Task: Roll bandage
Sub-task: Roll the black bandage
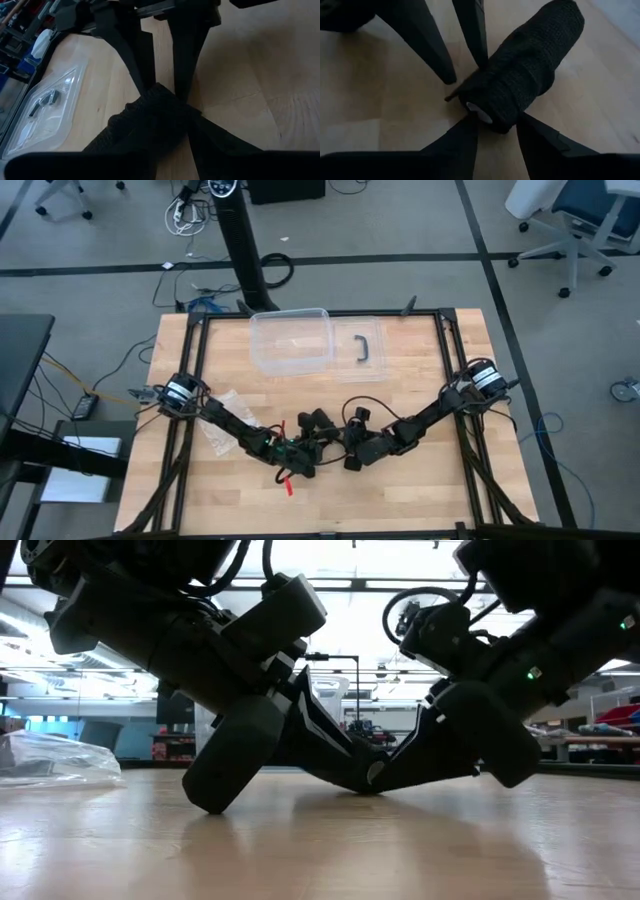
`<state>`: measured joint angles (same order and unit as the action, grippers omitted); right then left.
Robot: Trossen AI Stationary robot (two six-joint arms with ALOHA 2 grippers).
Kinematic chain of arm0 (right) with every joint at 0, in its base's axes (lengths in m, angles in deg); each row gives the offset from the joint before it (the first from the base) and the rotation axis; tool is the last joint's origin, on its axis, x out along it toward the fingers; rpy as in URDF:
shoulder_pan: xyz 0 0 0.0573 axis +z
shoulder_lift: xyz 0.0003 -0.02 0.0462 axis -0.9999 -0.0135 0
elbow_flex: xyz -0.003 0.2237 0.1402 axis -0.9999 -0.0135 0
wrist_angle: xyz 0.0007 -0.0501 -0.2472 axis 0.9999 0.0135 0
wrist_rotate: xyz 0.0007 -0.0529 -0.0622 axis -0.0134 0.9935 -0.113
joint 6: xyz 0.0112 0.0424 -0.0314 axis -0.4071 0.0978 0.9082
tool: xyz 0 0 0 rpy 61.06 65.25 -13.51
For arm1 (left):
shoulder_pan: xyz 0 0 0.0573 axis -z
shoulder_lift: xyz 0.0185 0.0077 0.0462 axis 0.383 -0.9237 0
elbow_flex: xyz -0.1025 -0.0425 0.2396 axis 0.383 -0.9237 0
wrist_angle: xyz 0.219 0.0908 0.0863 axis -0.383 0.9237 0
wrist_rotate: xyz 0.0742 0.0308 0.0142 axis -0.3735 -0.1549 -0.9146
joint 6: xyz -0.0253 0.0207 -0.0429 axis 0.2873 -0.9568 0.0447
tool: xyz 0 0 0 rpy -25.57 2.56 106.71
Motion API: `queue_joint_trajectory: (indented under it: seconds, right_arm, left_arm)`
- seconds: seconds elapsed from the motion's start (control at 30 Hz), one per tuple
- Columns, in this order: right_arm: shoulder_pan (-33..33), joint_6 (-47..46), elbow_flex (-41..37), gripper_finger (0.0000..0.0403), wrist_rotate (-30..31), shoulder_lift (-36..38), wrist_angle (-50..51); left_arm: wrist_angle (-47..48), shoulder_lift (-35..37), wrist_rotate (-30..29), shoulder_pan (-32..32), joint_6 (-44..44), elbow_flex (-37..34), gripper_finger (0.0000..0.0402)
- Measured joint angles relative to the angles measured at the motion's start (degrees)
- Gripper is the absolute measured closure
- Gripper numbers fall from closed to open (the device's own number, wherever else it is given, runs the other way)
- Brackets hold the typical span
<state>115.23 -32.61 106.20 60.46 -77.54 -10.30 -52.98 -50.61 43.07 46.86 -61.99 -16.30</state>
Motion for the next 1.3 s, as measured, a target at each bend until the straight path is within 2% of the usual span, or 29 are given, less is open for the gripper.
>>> queue_joint_trajectory:
  seconds: [0.1, 0.27, 0.4, 0.5, 0.6, 0.7, 0.77, 0.93, 1.3]
  right_arm:
    - [0.00, 0.17, 0.08, 0.0307, 0.64, 0.00, -0.33]
    - [0.11, 0.87, 0.08, 0.0388, 3.33, 0.00, -1.11]
    - [0.09, -0.53, 0.06, 0.0392, 2.73, 0.21, -2.03]
    - [0.39, -4.28, 0.04, 0.0397, 1.64, 1.87, -1.63]
    - [0.78, -9.44, 0.04, 0.0399, 0.66, 4.45, -1.42]
    - [0.92, -13.36, 0.06, 0.0401, -0.94, 7.70, -2.23]
    - [0.93, -14.05, 0.08, 0.0401, -1.44, 9.38, -2.06]
    - [0.94, -13.17, 0.08, 0.0402, -1.49, 13.22, -2.05]
    - [0.99, -10.78, 0.01, 0.0403, -1.30, 18.73, -1.57]
  left_arm:
    - [0.02, 0.00, 0.00, 0.00, -0.05, 0.00, 0.0299]
    - [-0.39, -0.02, 0.08, 0.00, -0.18, -0.05, 0.0299]
    - [-1.56, -0.07, -0.20, 0.35, -0.91, -0.18, 0.0299]
    - [-2.49, 0.39, -3.50, 1.95, -3.57, -0.14, 0.0299]
    - [-1.84, 1.16, -9.54, 4.56, -7.95, 1.48, 0.0299]
    - [-2.52, 1.38, -17.48, 7.57, -16.52, 4.45, 0.0299]
    - [-2.67, 1.38, -22.08, 9.10, -22.14, 6.28, 0.0299]
    - [-2.82, 1.49, -29.50, 11.19, -28.49, 9.21, 0.0299]
    - [3.53, 1.57, -38.09, 12.11, -29.47, 9.35, 0.0299]
